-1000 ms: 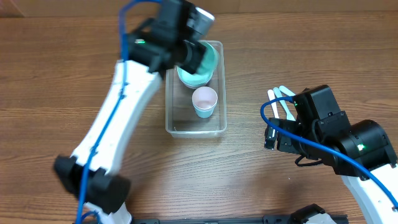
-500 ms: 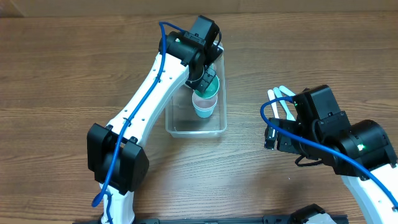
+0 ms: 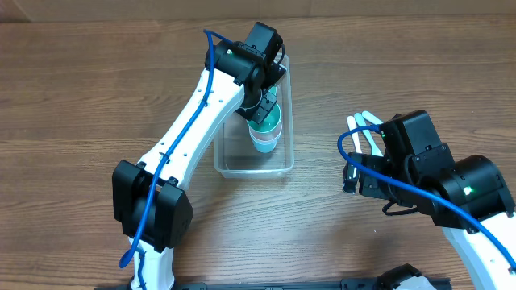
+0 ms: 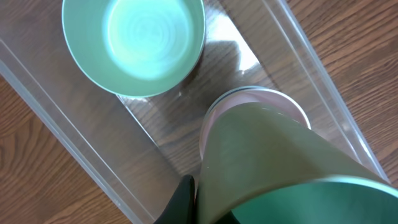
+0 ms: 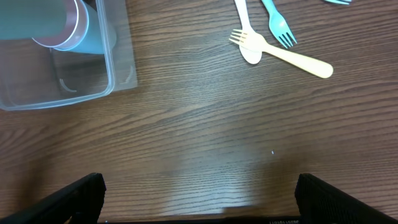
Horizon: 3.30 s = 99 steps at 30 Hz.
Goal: Pack container
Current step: 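Stack the mint cup onto the cups in the container, release, then retract the left gripper and move the right gripper to the forks, then grasp the light blue fork handle with the right gripper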
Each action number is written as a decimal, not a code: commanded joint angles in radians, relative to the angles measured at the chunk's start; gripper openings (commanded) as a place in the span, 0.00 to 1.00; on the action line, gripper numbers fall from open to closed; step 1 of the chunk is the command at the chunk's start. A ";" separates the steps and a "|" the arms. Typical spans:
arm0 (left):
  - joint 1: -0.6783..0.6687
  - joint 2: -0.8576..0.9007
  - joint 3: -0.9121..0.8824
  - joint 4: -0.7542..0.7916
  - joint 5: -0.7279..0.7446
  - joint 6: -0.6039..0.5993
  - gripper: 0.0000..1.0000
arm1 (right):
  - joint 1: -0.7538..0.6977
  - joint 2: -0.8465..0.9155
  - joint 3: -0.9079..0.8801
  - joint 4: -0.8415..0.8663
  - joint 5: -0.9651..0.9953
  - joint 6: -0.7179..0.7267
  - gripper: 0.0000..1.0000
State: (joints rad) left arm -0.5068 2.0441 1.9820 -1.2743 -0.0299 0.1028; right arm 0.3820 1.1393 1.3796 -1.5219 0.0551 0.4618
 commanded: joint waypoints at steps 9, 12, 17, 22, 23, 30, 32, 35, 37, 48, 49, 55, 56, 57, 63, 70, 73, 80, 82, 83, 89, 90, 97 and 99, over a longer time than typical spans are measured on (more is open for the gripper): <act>0.005 -0.197 0.191 -0.100 0.022 0.011 1.00 | 0.004 0.000 0.002 0.002 0.002 -0.006 1.00; 0.026 -0.343 0.191 -0.218 0.026 0.071 1.00 | 0.004 0.000 0.002 0.002 0.002 -0.006 1.00; 0.148 -0.544 0.176 -0.379 0.134 0.129 1.00 | 0.004 0.000 0.002 0.002 0.002 -0.006 1.00; 0.180 -0.761 0.002 -0.390 0.161 0.201 1.00 | 0.004 0.000 0.002 0.044 0.002 -0.006 1.00; 0.180 -0.794 -0.040 -0.378 0.161 0.201 1.00 | 0.004 0.000 0.002 0.044 0.002 -0.006 1.00; 0.180 -0.779 -0.090 -0.348 0.134 0.199 1.00 | 0.003 0.010 0.002 0.116 0.116 0.014 1.00; 0.180 -0.767 -0.090 -0.348 0.134 0.199 1.00 | 0.002 0.027 0.002 0.136 0.268 0.048 1.00; 0.180 -0.740 -0.090 -0.348 0.134 0.199 1.00 | 0.002 0.032 0.002 0.171 0.322 0.035 1.00; 0.180 -0.727 -0.090 -0.348 0.134 0.199 1.00 | -0.010 0.053 0.002 0.183 0.378 0.005 1.00; 0.180 -0.662 -0.090 -0.348 0.134 0.199 1.00 | -0.438 0.279 0.002 0.362 0.145 -0.372 0.94; 0.180 -0.661 -0.090 -0.348 0.134 0.199 1.00 | -0.438 0.291 0.002 0.377 0.132 -0.422 0.95; 0.180 -0.661 -0.090 -0.348 0.134 0.199 1.00 | -0.438 0.395 0.002 0.508 0.126 -0.802 0.96; 0.180 -0.661 -0.090 -0.348 0.134 0.199 1.00 | -0.438 0.414 0.002 0.520 0.119 -0.838 1.00; 0.180 -0.661 -0.090 -0.348 0.134 0.199 1.00 | -0.439 0.435 0.002 0.523 0.081 -0.864 1.00; 0.180 -0.661 -0.090 -0.348 0.134 0.199 1.00 | -0.479 0.556 0.001 0.601 -0.045 -0.928 0.98; 0.180 -0.661 -0.090 -0.348 0.134 0.199 1.00 | -0.591 0.707 0.000 0.629 -0.062 -0.965 0.93; 0.180 -0.661 -0.090 -0.348 0.134 0.199 1.00 | -0.609 0.735 -0.014 0.652 -0.089 -0.969 0.92; 0.180 -0.661 -0.090 -0.348 0.134 0.199 1.00 | -0.607 0.737 -0.143 0.790 -0.103 -0.968 0.91; 0.180 -0.661 -0.090 -0.348 0.134 0.199 1.00 | -0.607 0.737 -0.182 0.854 -0.122 -0.968 0.91; 0.180 -0.661 -0.090 -0.348 0.134 0.199 1.00 | -0.607 0.737 -0.196 0.879 -0.141 -0.967 0.91; 0.180 -0.661 -0.090 -0.348 0.134 0.199 1.00 | -0.607 0.737 -0.258 0.975 -0.173 -0.967 0.89; 0.180 -0.661 -0.090 -0.348 0.134 0.199 1.00 | -0.607 0.737 -0.261 0.978 -0.173 -0.967 0.87; 0.180 -0.660 -0.090 -0.348 0.134 0.199 1.00 | -0.607 0.805 -0.262 1.005 -0.158 -0.967 0.80; 0.180 -0.660 -0.090 -0.348 0.134 0.199 1.00 | -0.607 0.821 -0.262 1.013 -0.143 -0.963 0.74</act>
State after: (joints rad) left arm -0.3328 1.3796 1.8919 -1.6257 0.0975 0.2733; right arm -0.2279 1.9121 1.1248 -0.5144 -0.1066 -0.5011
